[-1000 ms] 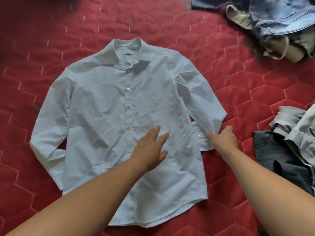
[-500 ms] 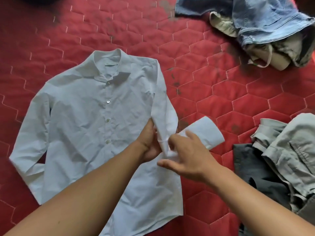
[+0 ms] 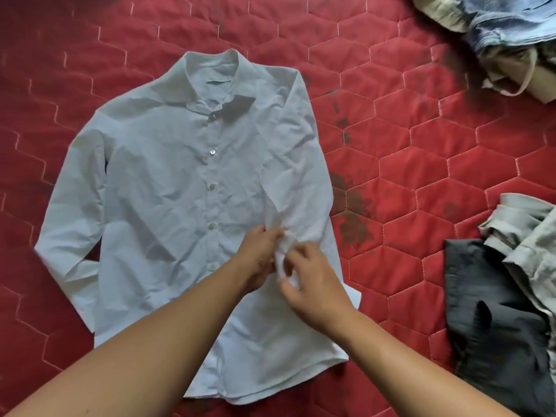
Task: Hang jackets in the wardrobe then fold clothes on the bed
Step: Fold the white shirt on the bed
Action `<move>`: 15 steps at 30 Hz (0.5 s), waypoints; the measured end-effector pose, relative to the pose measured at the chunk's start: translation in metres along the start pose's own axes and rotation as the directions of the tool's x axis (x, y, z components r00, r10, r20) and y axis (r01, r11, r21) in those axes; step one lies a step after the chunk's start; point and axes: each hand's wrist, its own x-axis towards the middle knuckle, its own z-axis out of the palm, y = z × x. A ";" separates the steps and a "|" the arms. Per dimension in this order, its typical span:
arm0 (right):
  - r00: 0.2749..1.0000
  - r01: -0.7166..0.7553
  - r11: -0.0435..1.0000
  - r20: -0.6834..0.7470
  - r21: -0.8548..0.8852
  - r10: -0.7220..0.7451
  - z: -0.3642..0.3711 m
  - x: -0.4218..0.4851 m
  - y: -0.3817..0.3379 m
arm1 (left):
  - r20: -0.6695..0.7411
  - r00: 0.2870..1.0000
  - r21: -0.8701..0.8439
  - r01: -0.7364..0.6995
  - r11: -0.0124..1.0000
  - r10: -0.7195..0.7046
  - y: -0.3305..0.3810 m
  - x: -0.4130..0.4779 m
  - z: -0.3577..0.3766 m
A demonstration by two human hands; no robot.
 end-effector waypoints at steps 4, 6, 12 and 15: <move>0.951 -0.290 0.917 0.029 -0.274 0.309 -0.001 0.003 0.017 | -0.106 0.994 0.027 0.011 1.000 -0.008 0.001 0.007 -0.028; 0.931 -0.260 0.864 0.126 -0.431 0.343 0.002 0.001 0.020 | -0.147 0.989 0.036 0.021 0.999 -0.016 -0.004 0.013 -0.039; 0.944 0.220 0.728 0.331 -0.649 0.009 0.028 -0.022 -0.005 | -0.047 0.995 0.130 -0.086 0.988 0.093 -0.017 0.006 -0.040; 0.896 0.274 0.794 0.445 -0.543 -0.006 0.046 -0.043 -0.032 | 0.048 0.990 0.333 -0.141 0.932 0.133 -0.029 0.000 -0.039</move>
